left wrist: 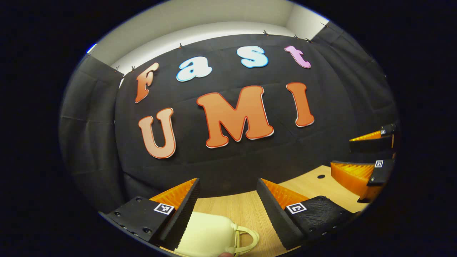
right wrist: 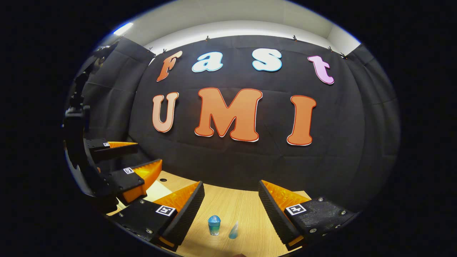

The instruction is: First open the suitcase, pack the skin care products into it, and then close the suitcase.

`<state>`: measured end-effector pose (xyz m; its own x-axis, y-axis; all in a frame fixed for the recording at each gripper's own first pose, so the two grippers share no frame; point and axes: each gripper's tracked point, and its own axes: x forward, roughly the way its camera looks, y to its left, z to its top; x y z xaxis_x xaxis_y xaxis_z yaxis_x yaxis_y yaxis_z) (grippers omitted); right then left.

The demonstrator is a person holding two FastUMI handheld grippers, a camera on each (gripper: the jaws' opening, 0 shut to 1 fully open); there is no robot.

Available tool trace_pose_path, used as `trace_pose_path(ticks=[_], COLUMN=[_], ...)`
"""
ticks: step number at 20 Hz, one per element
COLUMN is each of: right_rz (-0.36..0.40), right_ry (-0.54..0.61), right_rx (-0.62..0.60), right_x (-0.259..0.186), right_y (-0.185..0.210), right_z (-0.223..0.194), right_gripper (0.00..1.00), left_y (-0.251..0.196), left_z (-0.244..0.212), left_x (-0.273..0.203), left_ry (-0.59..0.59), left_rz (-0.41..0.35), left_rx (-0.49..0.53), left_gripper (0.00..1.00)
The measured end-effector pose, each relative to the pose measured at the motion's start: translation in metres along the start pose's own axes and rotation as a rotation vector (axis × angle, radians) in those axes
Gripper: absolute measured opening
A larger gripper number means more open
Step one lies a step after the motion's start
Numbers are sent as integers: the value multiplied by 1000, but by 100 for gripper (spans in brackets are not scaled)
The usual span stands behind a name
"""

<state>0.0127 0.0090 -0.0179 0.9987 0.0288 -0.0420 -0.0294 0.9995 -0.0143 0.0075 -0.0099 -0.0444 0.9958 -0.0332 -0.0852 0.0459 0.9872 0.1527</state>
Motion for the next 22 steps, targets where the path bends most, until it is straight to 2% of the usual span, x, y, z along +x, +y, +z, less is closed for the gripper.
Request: trace_pose_path(ticks=[7, 11, 16, 22], right_rz=[-18, -46, -74, -98], right_ry=[15, 29, 81, 79], right_rx=[5, 2, -56, -41], right_x=[-2, -5, -6, -3], right_y=[-17, -36, -55, -77], right_z=[-12, -20, -41, -44], right_gripper=[96, 96, 97, 96], left_y=[-40, -47, -51, -58], left_z=[-76, -115, -166, -212], left_x=[-1, 3, -2, -5], left_ry=[176, 250, 342, 428], left_rz=[-104, -118, -144, -203], left_rx=[165, 298, 347, 444], left_gripper=[98, 98, 98, 98])
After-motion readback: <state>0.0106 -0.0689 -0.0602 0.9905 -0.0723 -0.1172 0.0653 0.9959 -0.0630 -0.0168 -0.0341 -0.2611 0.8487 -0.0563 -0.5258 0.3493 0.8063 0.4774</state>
